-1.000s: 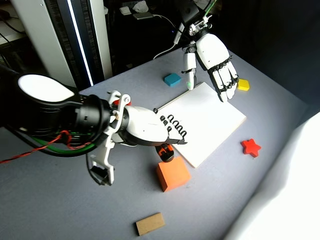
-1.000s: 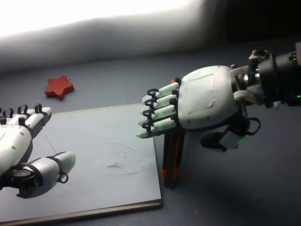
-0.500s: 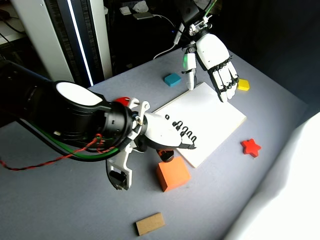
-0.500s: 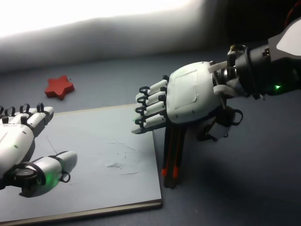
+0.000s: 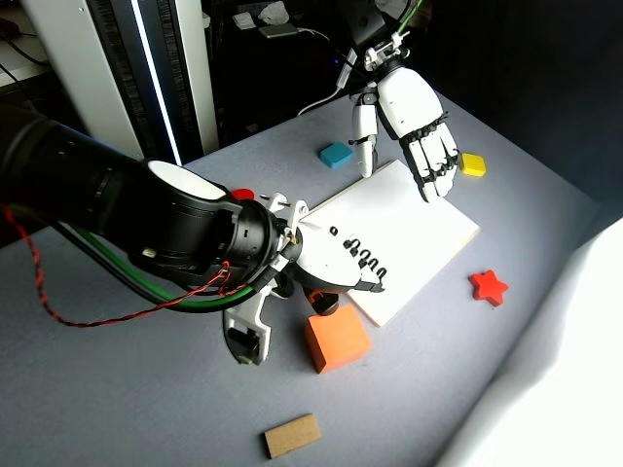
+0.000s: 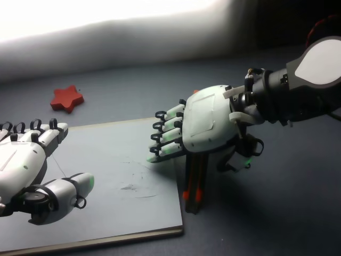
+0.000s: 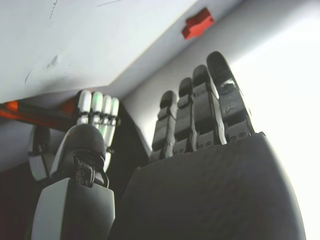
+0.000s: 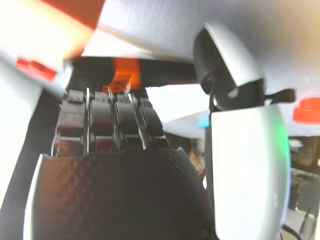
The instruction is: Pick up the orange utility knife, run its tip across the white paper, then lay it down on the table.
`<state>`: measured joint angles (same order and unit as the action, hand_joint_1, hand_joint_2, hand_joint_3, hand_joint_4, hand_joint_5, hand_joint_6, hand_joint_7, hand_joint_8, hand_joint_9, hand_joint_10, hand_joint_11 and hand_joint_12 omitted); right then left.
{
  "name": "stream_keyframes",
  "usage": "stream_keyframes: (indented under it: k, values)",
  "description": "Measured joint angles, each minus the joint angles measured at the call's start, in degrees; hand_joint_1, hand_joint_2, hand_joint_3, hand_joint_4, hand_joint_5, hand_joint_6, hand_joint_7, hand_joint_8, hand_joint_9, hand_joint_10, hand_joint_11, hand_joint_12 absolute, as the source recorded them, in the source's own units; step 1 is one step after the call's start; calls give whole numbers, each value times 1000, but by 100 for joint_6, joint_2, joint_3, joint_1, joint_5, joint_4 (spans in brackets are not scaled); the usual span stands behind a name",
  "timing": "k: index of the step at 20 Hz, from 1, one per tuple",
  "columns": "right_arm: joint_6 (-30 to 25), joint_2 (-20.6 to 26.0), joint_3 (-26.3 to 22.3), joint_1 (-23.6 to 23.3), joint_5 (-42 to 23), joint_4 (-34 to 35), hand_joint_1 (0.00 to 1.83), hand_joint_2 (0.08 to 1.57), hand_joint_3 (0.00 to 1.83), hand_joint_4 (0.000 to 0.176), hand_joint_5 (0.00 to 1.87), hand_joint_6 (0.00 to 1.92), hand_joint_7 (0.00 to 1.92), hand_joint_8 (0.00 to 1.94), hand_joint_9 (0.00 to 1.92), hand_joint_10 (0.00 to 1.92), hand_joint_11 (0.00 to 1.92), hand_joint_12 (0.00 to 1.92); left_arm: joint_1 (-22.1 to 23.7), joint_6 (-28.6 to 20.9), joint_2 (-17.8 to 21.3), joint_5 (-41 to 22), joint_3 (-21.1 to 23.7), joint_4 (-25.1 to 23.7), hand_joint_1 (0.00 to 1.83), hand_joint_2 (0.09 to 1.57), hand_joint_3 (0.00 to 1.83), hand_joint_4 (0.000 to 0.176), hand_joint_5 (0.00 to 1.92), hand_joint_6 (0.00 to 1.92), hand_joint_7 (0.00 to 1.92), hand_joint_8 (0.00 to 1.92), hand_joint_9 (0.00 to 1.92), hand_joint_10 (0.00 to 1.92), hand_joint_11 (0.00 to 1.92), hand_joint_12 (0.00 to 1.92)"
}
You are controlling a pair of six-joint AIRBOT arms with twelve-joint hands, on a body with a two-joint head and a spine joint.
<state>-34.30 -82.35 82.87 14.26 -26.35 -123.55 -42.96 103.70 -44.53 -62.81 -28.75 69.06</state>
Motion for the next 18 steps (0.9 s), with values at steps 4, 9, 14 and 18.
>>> stream_keyframes:
  k: [4, 9, 14, 18]
  values:
    - [98, -66, 70, 74, 157, 197, 1053, 983, 328, 0, 0, 0, 0, 0, 0, 0, 0, 0, 48, 2, 0, 0, -7, 7, 94, 1322, 0, 43, 81, 0, 104, 0, 158, 1, 0, 723]
    - [216, -96, 68, 177, 162, 317, 1040, 1000, 318, 0, 0, 0, 0, 0, 0, 0, 0, 0, 48, 2, 0, 4, -52, 37, 108, 1315, 0, 48, 102, 5, 115, 1, 189, 9, 0, 795]
    - [293, -96, 68, 170, 184, 374, 956, 1318, 103, 0, 385, 1548, 203, 1394, 17, 1561, 0, 1663, 83, 7, 0, 22, -46, 31, 147, 1312, 0, 46, 98, 1, 120, 4, 188, 5, 0, 801]
    - [372, -101, 55, 105, 232, 422, 1150, 748, 1251, 0, 755, 1828, 889, 1936, 1064, 1920, 880, 1921, 83, 7, -22, 15, -11, 39, 153, 1307, 0, 44, 118, 4, 163, 8, 227, 12, 0, 880]
